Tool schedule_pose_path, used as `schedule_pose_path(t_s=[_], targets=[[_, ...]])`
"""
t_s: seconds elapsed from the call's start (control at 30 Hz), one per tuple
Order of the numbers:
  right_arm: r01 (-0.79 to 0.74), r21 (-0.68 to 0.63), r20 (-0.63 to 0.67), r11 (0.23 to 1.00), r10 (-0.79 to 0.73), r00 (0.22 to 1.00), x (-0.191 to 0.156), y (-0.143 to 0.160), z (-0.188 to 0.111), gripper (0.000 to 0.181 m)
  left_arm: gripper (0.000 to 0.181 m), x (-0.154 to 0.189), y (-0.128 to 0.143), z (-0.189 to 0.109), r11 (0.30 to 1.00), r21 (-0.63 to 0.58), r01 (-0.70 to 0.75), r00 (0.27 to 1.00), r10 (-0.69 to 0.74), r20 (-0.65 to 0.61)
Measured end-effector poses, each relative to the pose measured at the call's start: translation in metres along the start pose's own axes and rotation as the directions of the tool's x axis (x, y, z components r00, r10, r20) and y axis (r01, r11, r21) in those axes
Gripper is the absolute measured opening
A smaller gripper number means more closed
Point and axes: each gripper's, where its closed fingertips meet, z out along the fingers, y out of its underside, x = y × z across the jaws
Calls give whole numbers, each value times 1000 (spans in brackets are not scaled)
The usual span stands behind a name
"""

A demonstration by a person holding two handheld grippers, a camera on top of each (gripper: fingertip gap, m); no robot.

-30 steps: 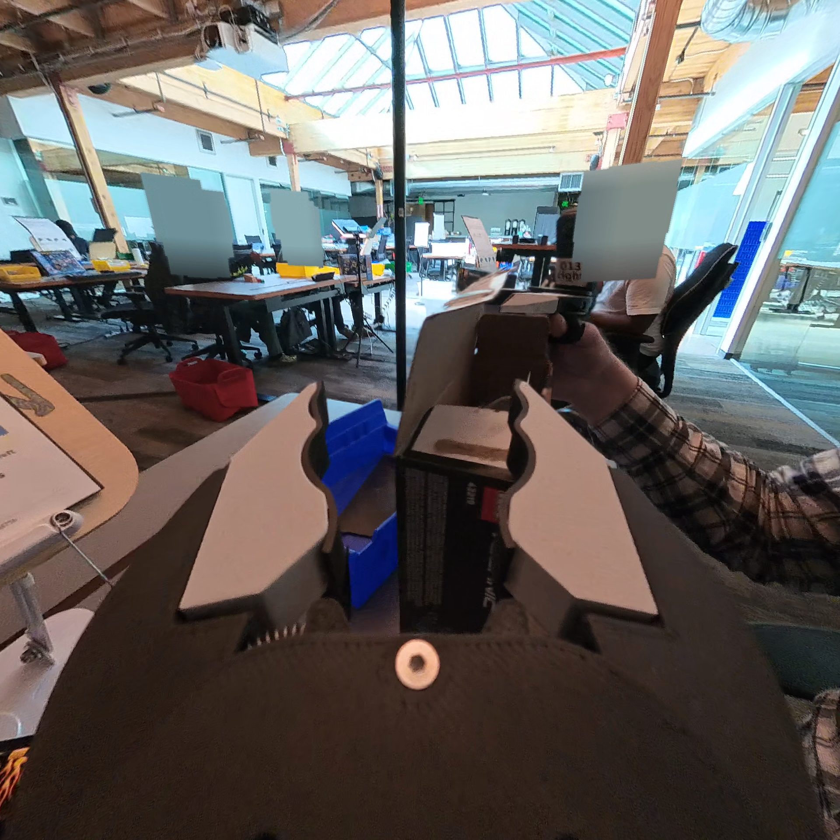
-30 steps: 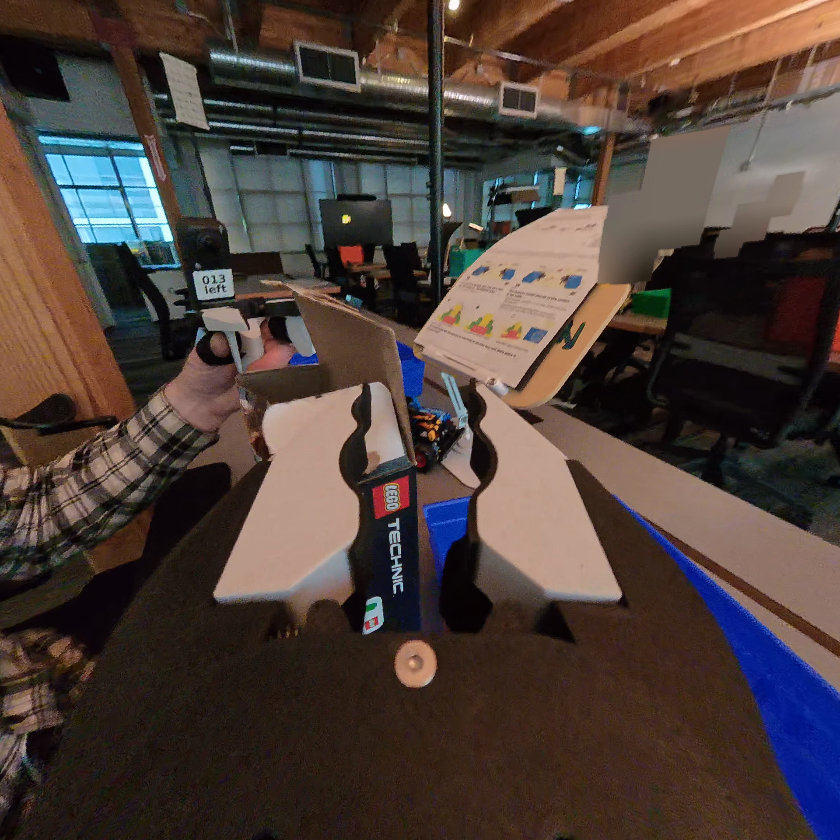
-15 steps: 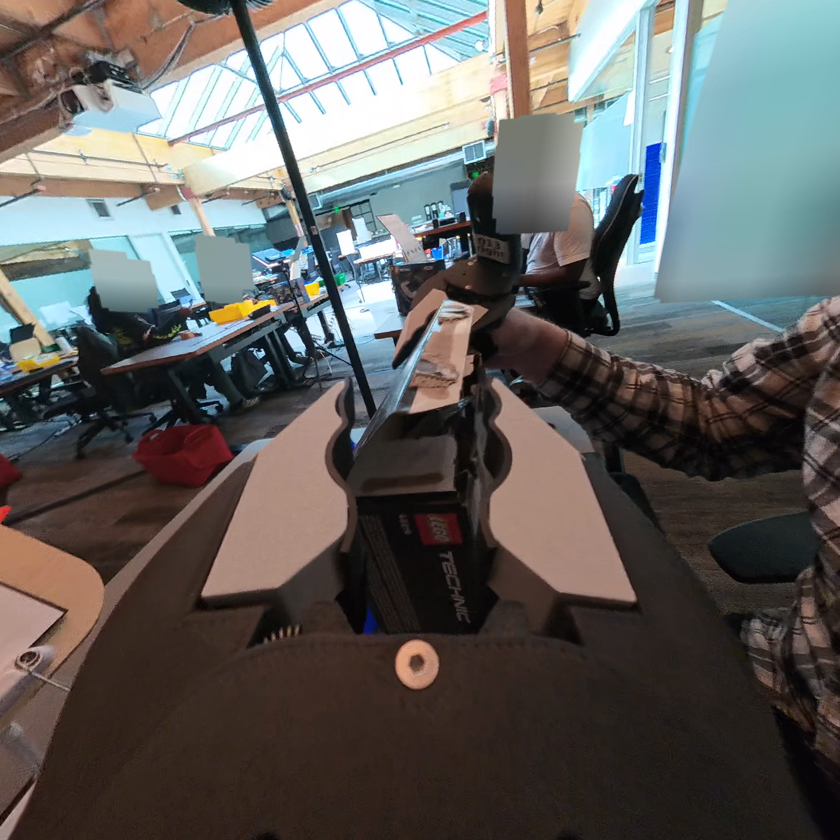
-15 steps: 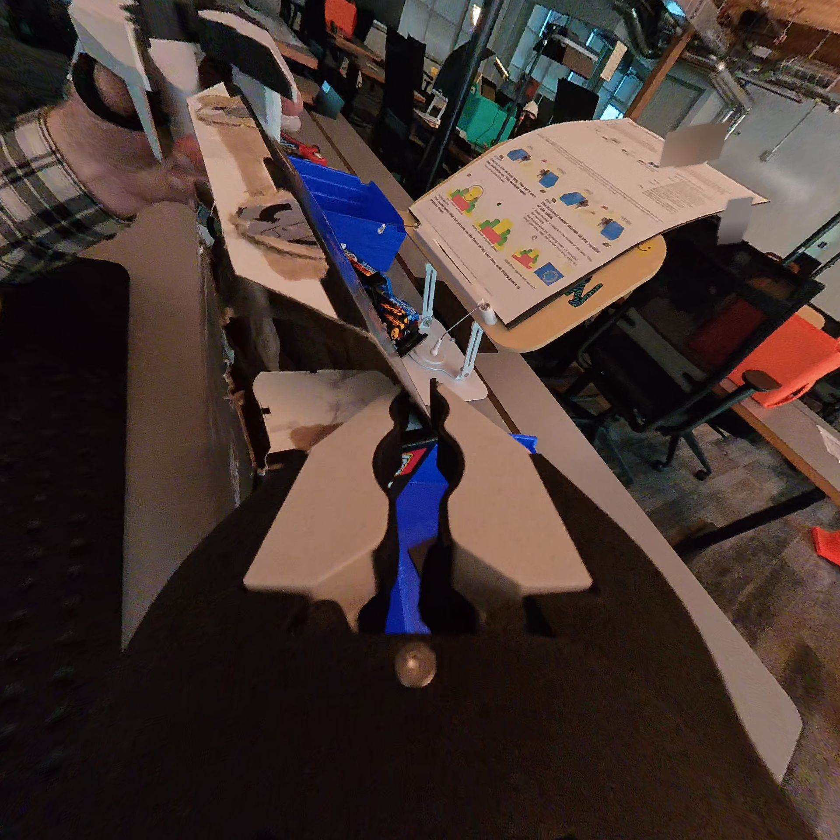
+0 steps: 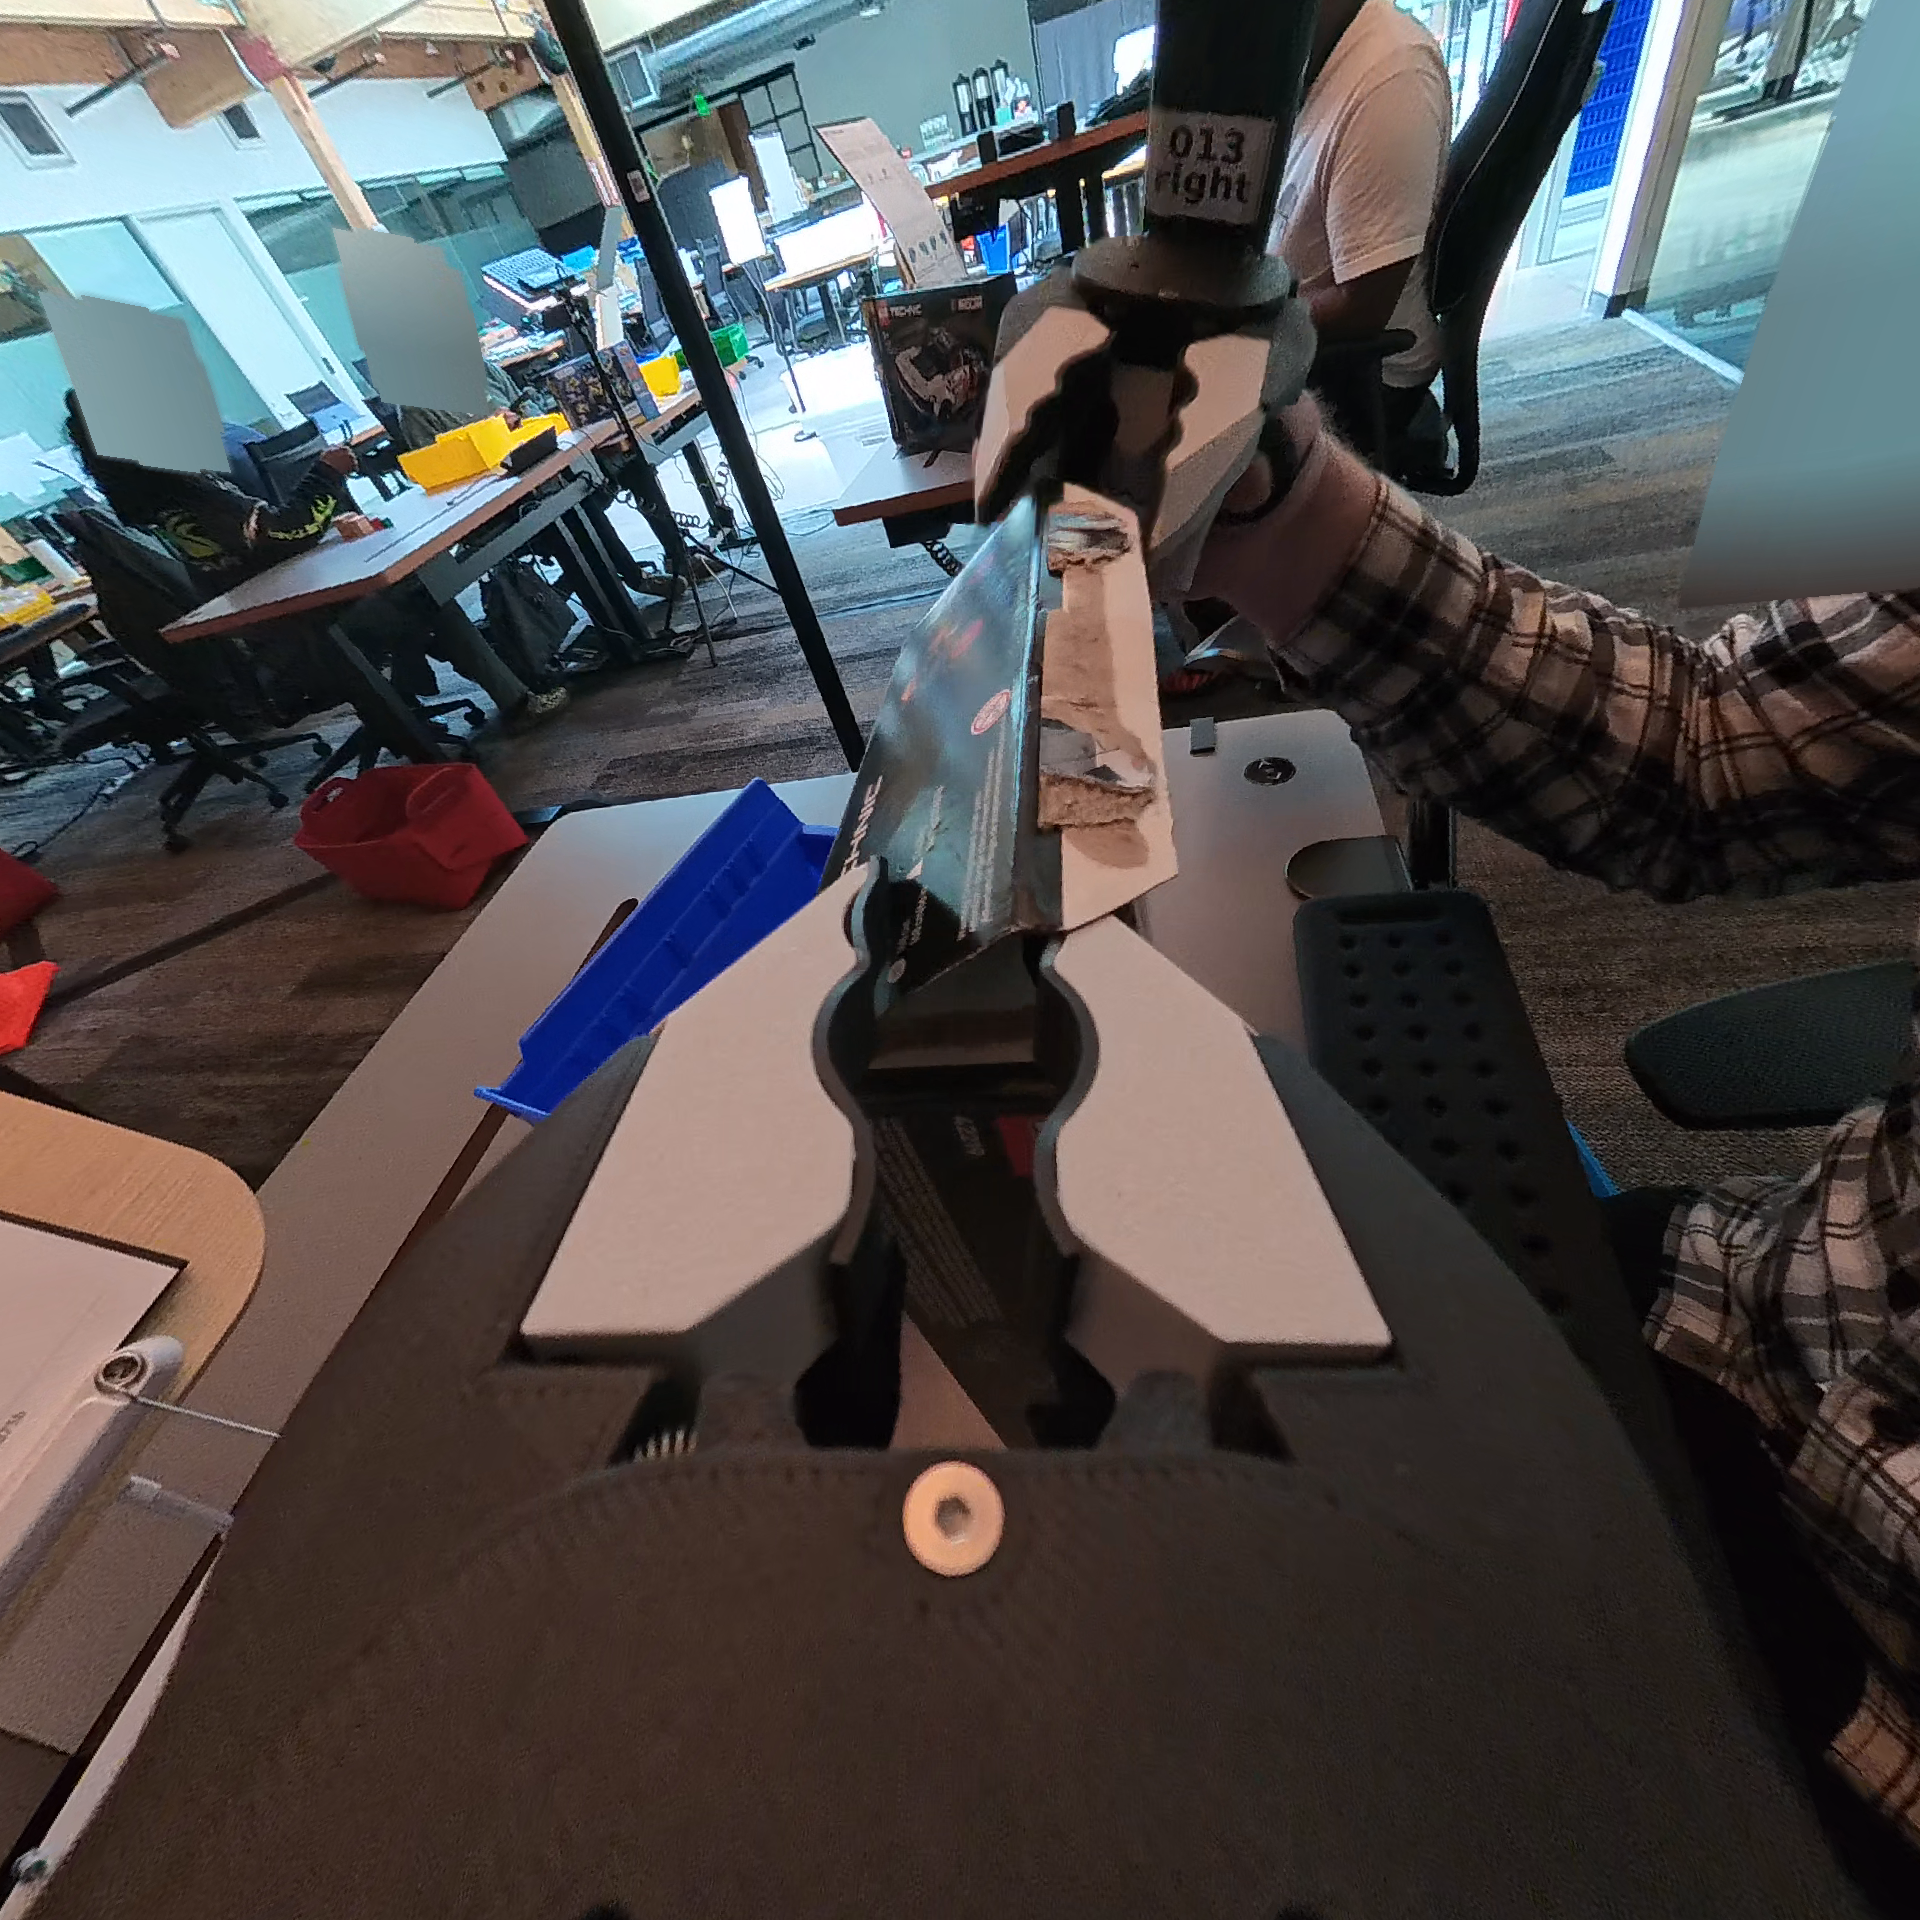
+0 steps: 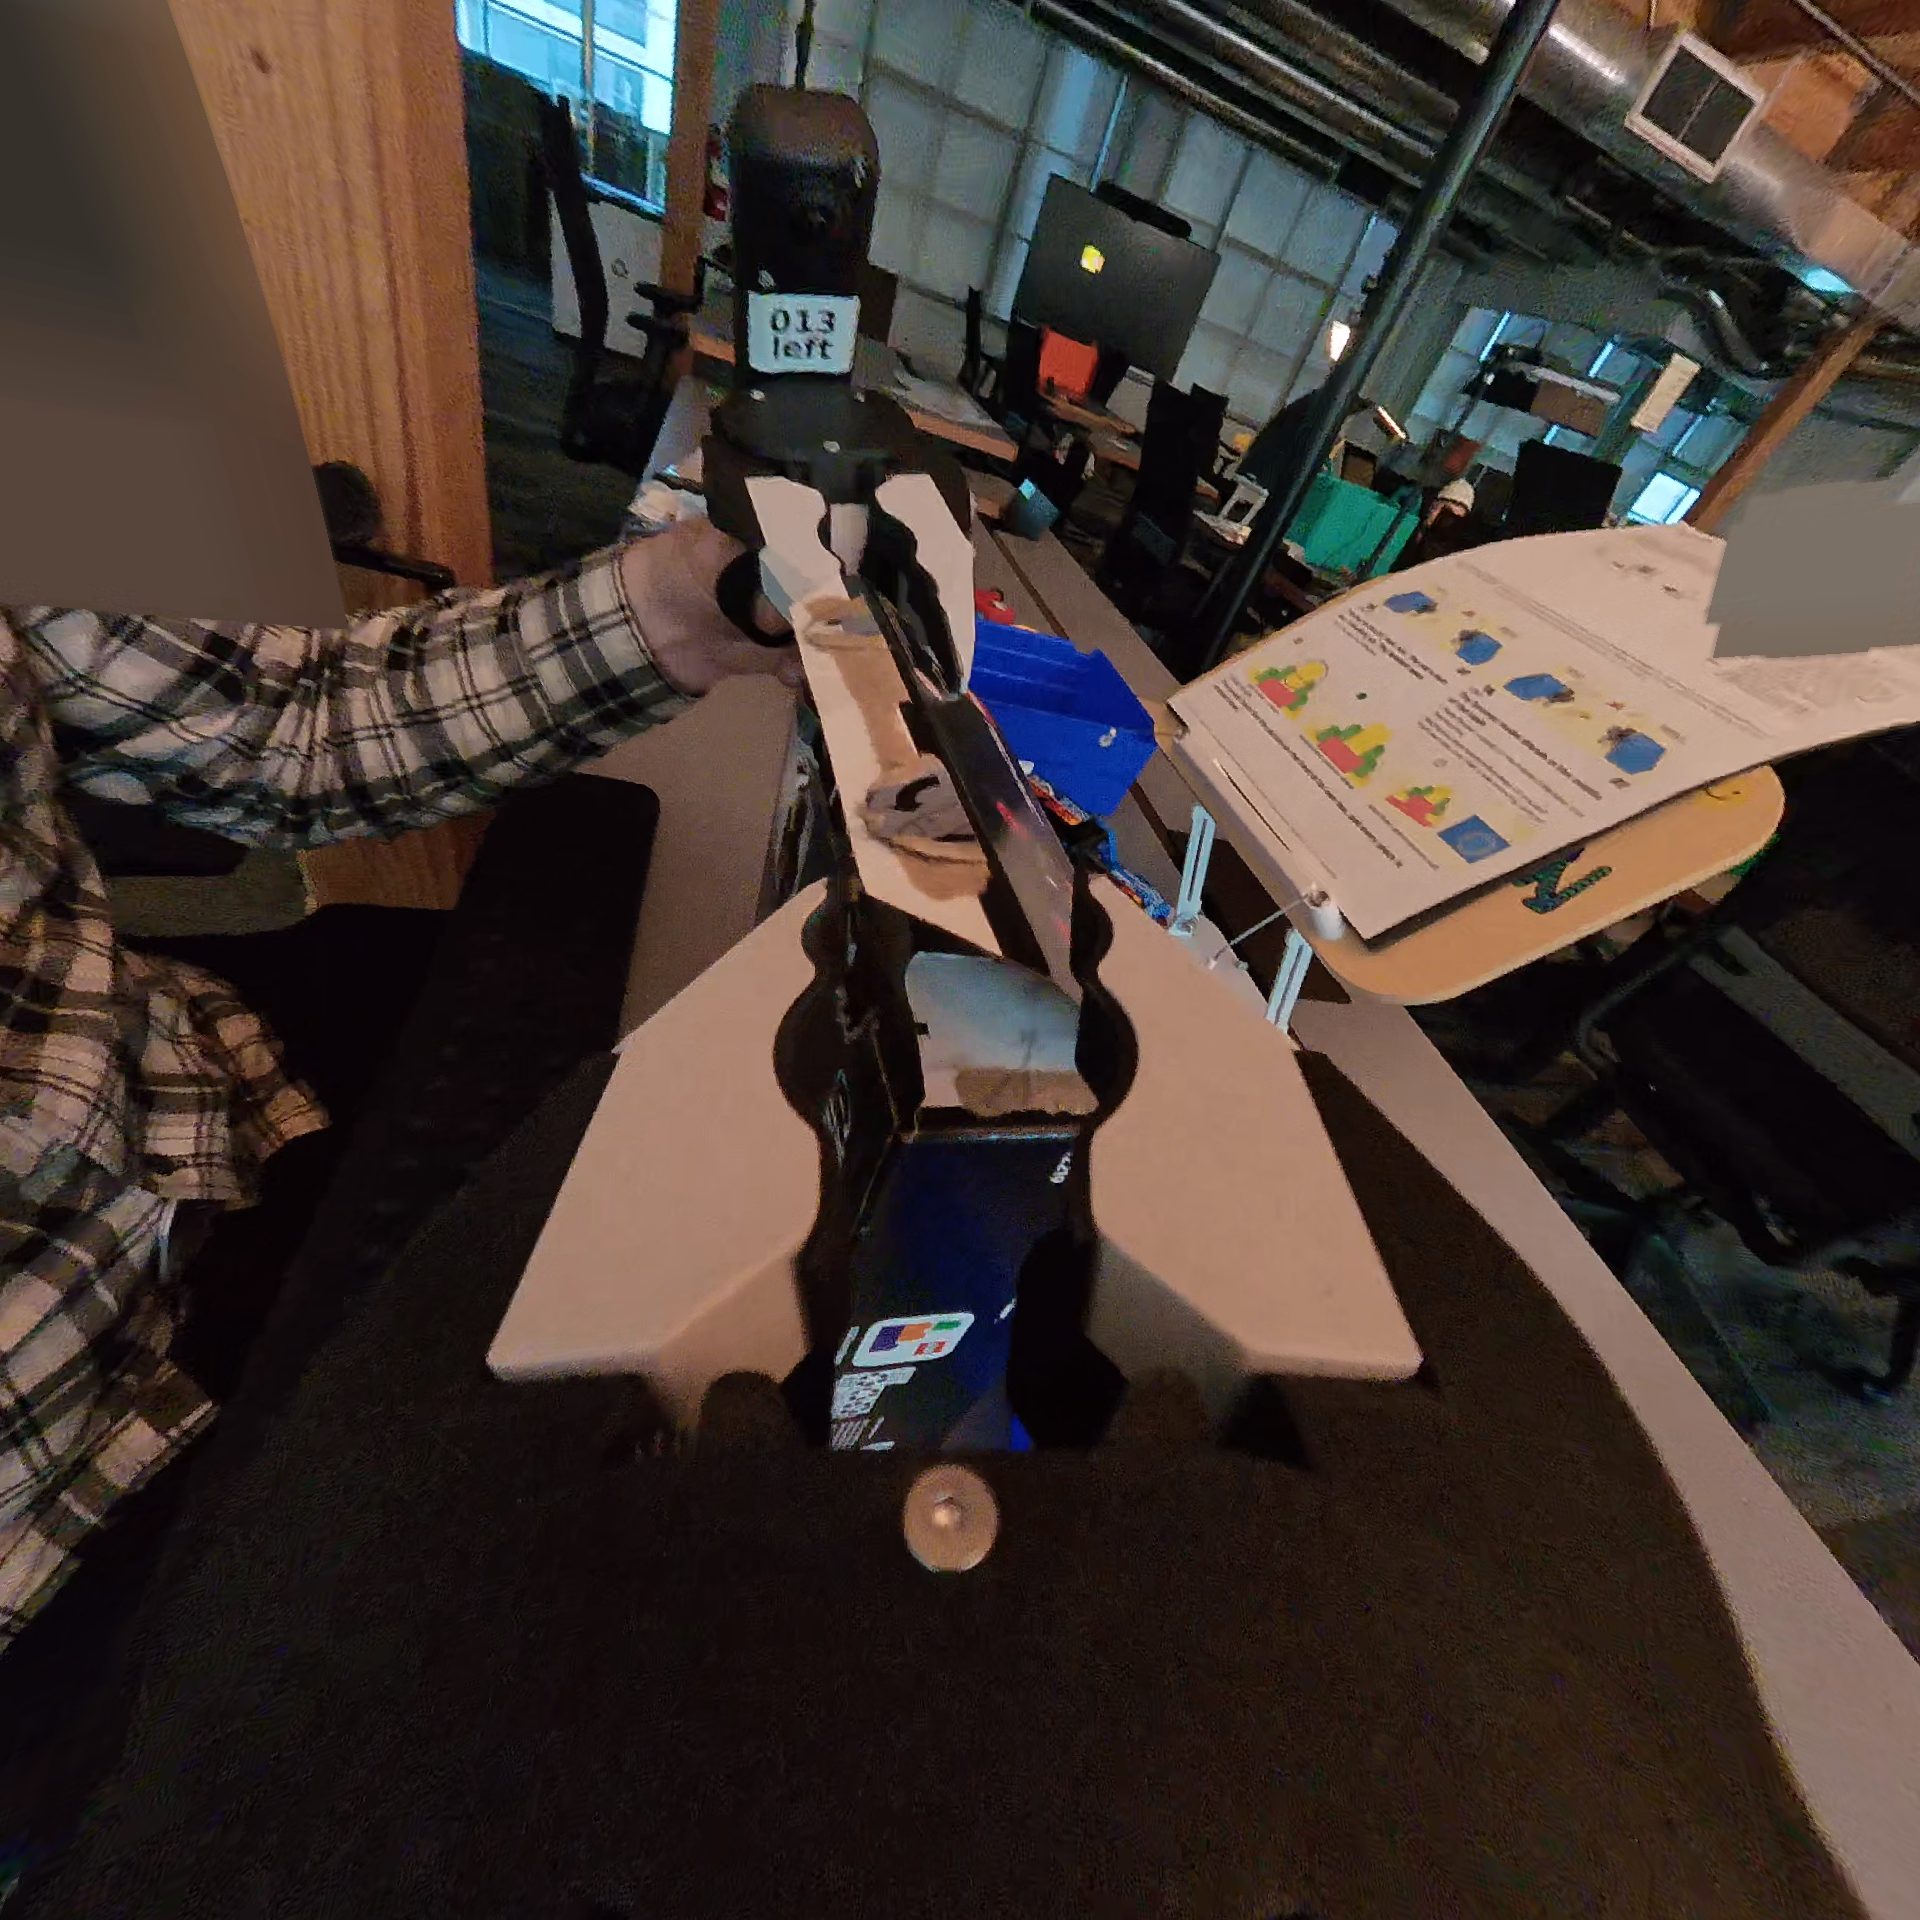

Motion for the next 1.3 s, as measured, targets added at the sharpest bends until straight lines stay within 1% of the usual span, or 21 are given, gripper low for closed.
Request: schedule_pose_path(t_s=[0.07, 0.13, 0.2, 0.27, 0.33, 0.43, 0.47, 0.53, 0.67, 0.73, 0.8, 0.87, 0.93, 1.0, 1.03, 1.07, 1.1, 1.13, 1.17, 1.23, 1.3], targets=[[-14, 31, 13, 999, 14, 1000, 0, -9, -2, 39, 26, 3, 0, 0, 1000, -2, 5, 1000, -5, -26], [-16, -21, 10, 1000, 16, 1000, 1, -2, 2, 36, 31, 6, 0, 0, 1000, -8, 15, 998, -15, -54], [-27, -65, 2, 997, 27, 1000, 2, 8, 5, 29, 44, 10, 3, 0, 999, -36, 10, 997, -13, -80], [-45, -54, 9, 998, 46, 999, 1, 9, 5, 30, 56, 15, 7, 0, 998, -61, 8, 994, -15, -104], [-52, -57, 14, 997, 53, 998, 0, 12, 5, 29, 76, 24, 6, 0, 997, -69, 26, 988, -36, -150], [-36, -90, 19, 995, 38, 999, -3, 19, 6, 29, 78, 26, 8, 4, 995, -100, 21, 990, -35, -134], [-27, -98, 17, 995, 29, 999, -3, 20, 6, 29, 74, 26, 6, 6, 995, -100, 30, 990, -44, -133], [-18, -104, 9, 994, 20, 1000, -3, 21, 7, 28, 58, 18, 7, 9, 993, -110, 35, 996, -44, -77], [-14, -98, 0, 995, 14, 1000, -4, 18, 5, 28, 50, 16, 3, 8, 995, -91, 41, 995, -49, -84], [-7, -114, 0, 993, 7, 1000, -5, 20, 5, 28, 46, 16, 2, 8, 994, -103, 29, 996, -38, -80], [-6, -123, 23, 992, 9, 1000, -9, 20, 5, 29, 14, 20, 3, 7, 993, -119, 16, 993, -30, -114], [-2, -124, 19, 992, 4, 1000, -9, 20, 5, 26, 9, 22, 3, 9, 992, -124, 25, 989, -43, -143], [-3, -127, 8, 992, 4, 1000, -6, 21, 6, 25, 8, 20, 4, 10, 991, -128, 26, 989, -45, -143], [5, -161, -4, 987, -5, 1000, -5, 27, 6, 31, 8, 20, 4, 8, 991, -136, 18, 990, -36, -134], [7, -162, -8, 987, -9, 1000, -5, 28, 6, 32, 10, 20, 4, 7, 991, -137, 7, 991, -25, -128], [2, -156, -7, 988, -3, 1000, -5, 27, 5, 36, 18, 21, 3, 5, 991, -134, 0, 992, -16, -123], [-4, -156, -10, 988, 3, 1000, -3, 27, 5, 44, 32, 21, 3, 4, 990, -138, -6, 993, -10, -114], [-8, -159, -18, 987, 6, 1000, -1, 27, 5, 51, 55, 18, 4, 4, 988, -153, -8, 996, -6, -90], [-12, -167, -21, 986, 8, 1000, 1, 27, 4, 55, 73, 13, 6, 4, 985, -173, -8, 998, -3, -63], [-6, -198, 2, 980, 7, 1000, 0, 29, 6, 52, 88, 14, 13, 5, 976, -217, 19, 996, -39, -86], [2, -240, 11, 971, 0, 1000, 1, 33, 11, 48, 93, 10, 25, 11, 957, -287, 44, 993, -72, -88]])
